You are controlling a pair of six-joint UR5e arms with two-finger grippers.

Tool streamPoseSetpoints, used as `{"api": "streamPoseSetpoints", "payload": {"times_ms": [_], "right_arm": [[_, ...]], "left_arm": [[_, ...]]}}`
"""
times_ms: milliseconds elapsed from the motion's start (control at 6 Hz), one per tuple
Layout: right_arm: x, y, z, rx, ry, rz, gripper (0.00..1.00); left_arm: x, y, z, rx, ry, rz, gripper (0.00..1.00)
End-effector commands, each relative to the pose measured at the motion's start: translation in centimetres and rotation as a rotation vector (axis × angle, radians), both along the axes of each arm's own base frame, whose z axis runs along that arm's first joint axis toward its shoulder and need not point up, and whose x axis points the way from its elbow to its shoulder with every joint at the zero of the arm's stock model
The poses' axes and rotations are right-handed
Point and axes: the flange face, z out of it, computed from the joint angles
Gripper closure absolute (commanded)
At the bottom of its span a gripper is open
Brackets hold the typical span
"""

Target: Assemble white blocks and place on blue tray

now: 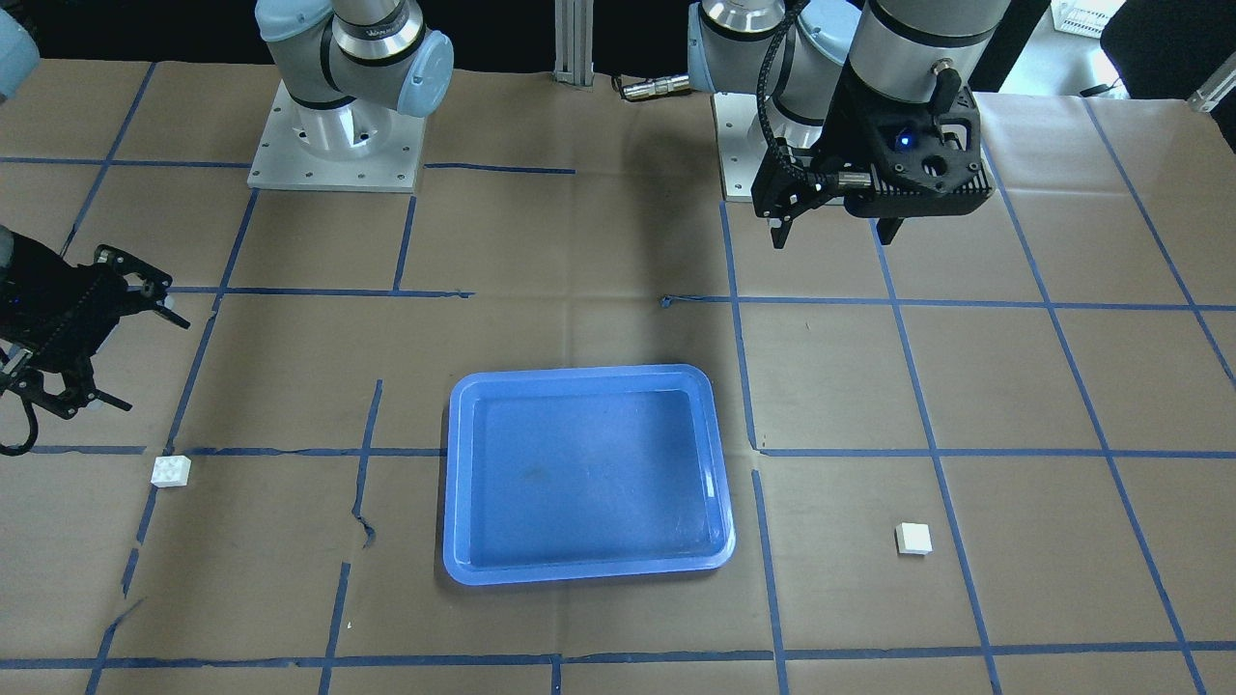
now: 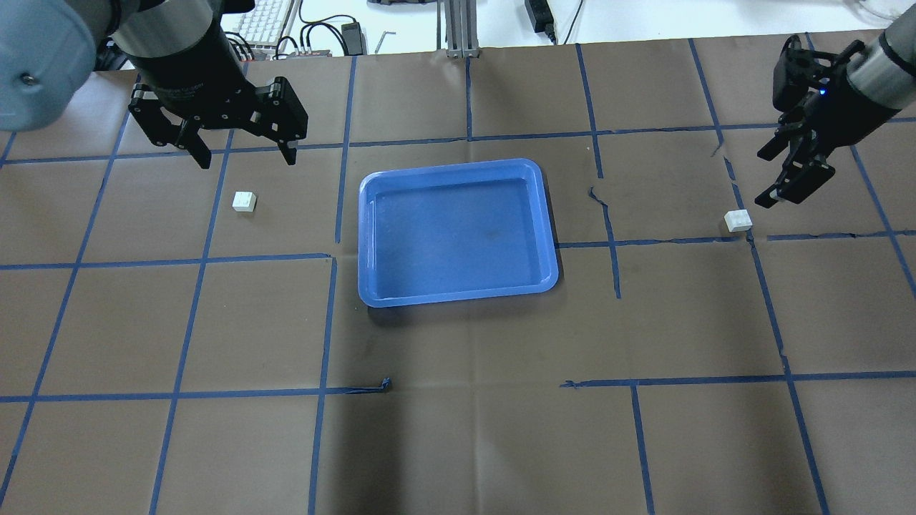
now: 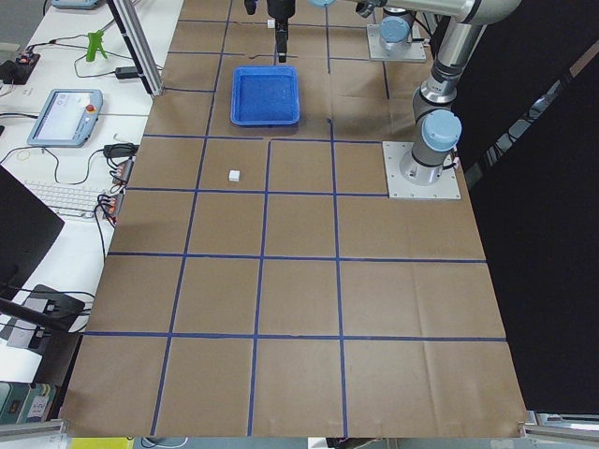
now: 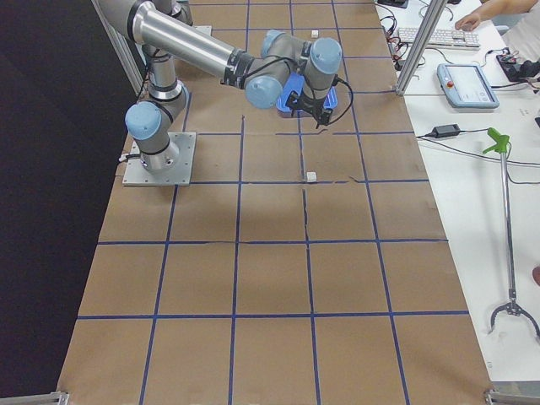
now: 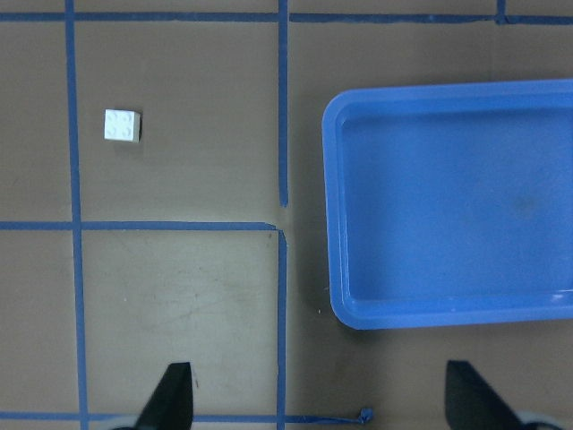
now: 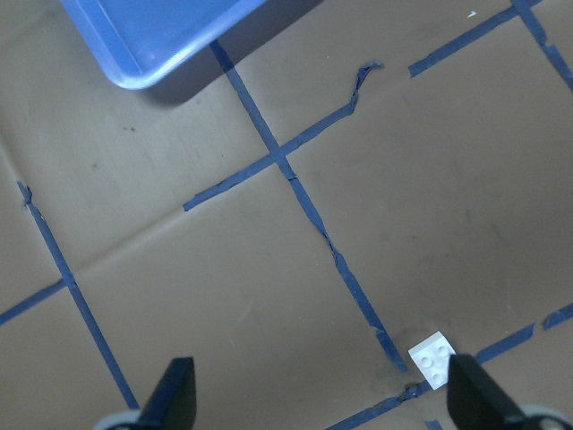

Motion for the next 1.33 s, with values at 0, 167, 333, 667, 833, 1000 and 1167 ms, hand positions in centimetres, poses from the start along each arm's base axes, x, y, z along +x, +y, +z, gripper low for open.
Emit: {"api": "streamPoseSetpoints", "payload": {"times_ms": [0, 167, 333, 667, 833, 1000, 1167], "right_arm": [[6.9, 2.3, 4.6, 0.02, 0.042, -0.318, 0.0], [10.2, 3.5, 6.0, 0.021, 0.115, -0.436, 0.0], [12.8, 4.1, 6.2, 0.017, 0.171, -0.474, 0.0], [13.4, 5.0, 6.7, 0.038, 0.206, -0.575, 0.0], [13.4, 4.8, 6.4, 0.042, 0.207, -0.573, 0.0], [13.2, 4.6, 6.0, 0.048, 0.208, -0.573, 0.0], [13.0, 4.4, 5.7, 0.043, 0.204, -0.563, 0.0]], "left_arm": [[0.0, 0.6, 0.2, -0.003, -0.001, -0.001, 0.0], [0.0, 0.6, 0.3, -0.006, 0.001, -0.002, 0.0], [-0.1, 0.5, 0.1, -0.006, -0.001, -0.027, 0.0], [0.7, 0.9, 0.0, 0.001, -0.007, -0.147, 0.0], [2.3, 0.0, -1.2, 0.016, -0.001, -0.184, 0.0], [5.5, -3.1, -3.8, 0.022, 0.009, -0.157, 0.0], [10.6, -7.2, -9.5, 0.121, 0.02, -0.076, 0.0]]}}
